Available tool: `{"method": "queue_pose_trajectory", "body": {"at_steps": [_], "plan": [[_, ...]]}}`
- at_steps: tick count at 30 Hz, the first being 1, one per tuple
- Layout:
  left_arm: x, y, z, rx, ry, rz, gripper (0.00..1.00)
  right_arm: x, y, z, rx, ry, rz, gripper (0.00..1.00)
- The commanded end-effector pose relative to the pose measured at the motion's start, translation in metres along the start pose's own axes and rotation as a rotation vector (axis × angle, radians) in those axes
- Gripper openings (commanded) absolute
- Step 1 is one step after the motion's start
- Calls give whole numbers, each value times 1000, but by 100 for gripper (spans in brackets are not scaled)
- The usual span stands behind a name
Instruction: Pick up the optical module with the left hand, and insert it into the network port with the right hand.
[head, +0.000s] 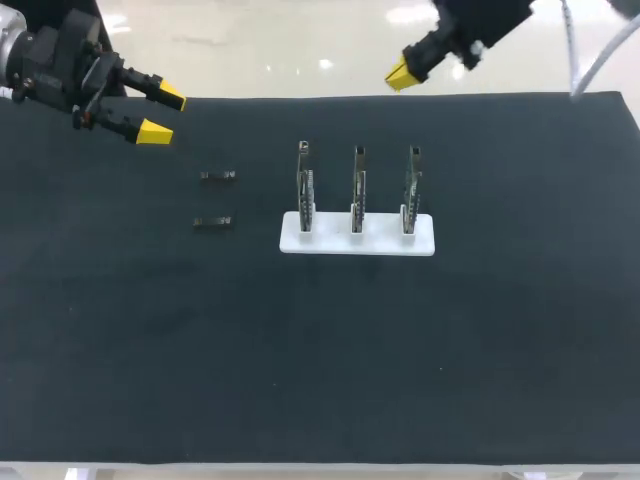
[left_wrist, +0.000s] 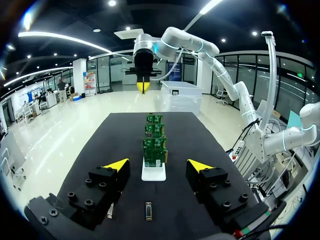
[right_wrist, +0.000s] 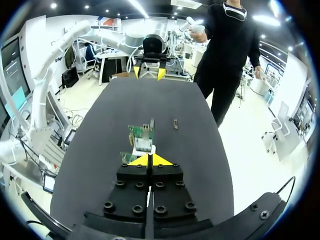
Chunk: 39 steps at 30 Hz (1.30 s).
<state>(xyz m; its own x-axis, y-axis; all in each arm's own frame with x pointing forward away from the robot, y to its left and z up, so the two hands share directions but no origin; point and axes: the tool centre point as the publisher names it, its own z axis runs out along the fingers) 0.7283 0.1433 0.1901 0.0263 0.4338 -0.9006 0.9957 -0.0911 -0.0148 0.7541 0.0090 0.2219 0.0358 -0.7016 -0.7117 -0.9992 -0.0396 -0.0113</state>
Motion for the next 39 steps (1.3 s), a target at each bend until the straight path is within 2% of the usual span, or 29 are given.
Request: {"method": "queue_pose_trajectory", "body": {"at_steps": [1,9,16,17,39], "plan": [[0,1,0,1,4,-1,100,15,6,-23,5,-18,0,0],[0,1,0,1,4,-1,100,35,9,-44,1,-48,13,0],[0,1,0,1,4,-1,100,40,14,-52,55,-56,10,0],[0,1,0,1,4,-1,100,40,14,-52,55,-56,10,100],[0,1,0,1,4,-1,100,40,14,-52,55,-56,10,100]]}}
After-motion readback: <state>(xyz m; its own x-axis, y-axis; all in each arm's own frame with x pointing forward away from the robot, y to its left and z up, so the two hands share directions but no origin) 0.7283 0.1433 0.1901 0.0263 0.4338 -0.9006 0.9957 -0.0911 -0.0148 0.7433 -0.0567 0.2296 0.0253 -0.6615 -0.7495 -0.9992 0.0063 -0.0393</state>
